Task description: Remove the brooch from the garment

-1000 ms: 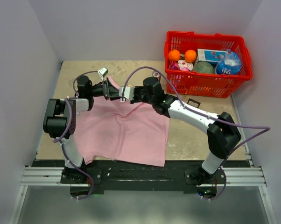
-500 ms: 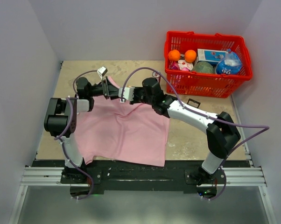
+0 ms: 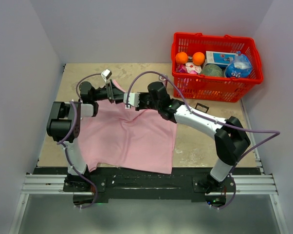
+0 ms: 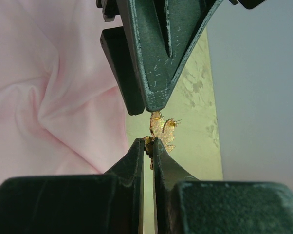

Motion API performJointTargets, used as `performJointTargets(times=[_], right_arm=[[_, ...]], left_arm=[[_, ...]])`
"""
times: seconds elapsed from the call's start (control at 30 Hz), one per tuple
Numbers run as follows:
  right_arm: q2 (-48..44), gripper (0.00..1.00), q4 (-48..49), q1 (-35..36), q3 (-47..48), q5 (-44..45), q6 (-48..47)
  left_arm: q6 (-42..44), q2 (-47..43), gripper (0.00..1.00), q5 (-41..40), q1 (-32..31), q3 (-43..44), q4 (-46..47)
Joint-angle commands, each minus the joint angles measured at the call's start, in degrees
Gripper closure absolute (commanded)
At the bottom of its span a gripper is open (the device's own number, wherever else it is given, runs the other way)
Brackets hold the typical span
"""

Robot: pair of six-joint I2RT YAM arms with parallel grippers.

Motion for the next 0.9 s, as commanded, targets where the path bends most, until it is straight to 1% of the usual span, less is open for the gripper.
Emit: performJointTargets(times=[0.0, 0.17, 0.37, 0.4, 0.53, 0.57, 0.87], right_arm=[[-0.2, 1.00, 0.2, 0.2, 1.7, -1.6, -0.7], [-0.1, 1.00, 0.3, 0.6, 1.7, -1.9, -1.3], [0.1, 1.00, 1.0, 0.7, 1.7, -1.9, -2.7], [0.2, 1.00, 1.0, 0.7, 1.7, -2.0, -2.8], [0.3, 1.00, 0.9, 0.8, 1.9, -2.4, -3.1], [0.4, 1.00, 0.9, 0.8, 1.9, -2.4, -3.1], [0.8, 1.00, 0.5, 0.8, 2.5, -2.4, -3.2]], left_arm=[[-1.5, 1.0, 0.46, -0.5, -0.5, 1.8, 3.8], [-1.0, 1.6, 0.51, -0.3, -1.4, 3.3, 2.7], [0.1, 2.0, 0.60, 0.2, -1.7, 3.9, 0.1], [0.1, 1.9, 0.64, 0.2, -1.7, 3.9, 0.0], [0.2, 2.0, 0.73, 0.3, -1.7, 4.0, 0.1], [0.2, 1.9, 0.76, 0.4, -1.7, 4.0, 0.1], [0.1, 2.1, 0.83, 0.6, -1.7, 4.4, 0.6]])
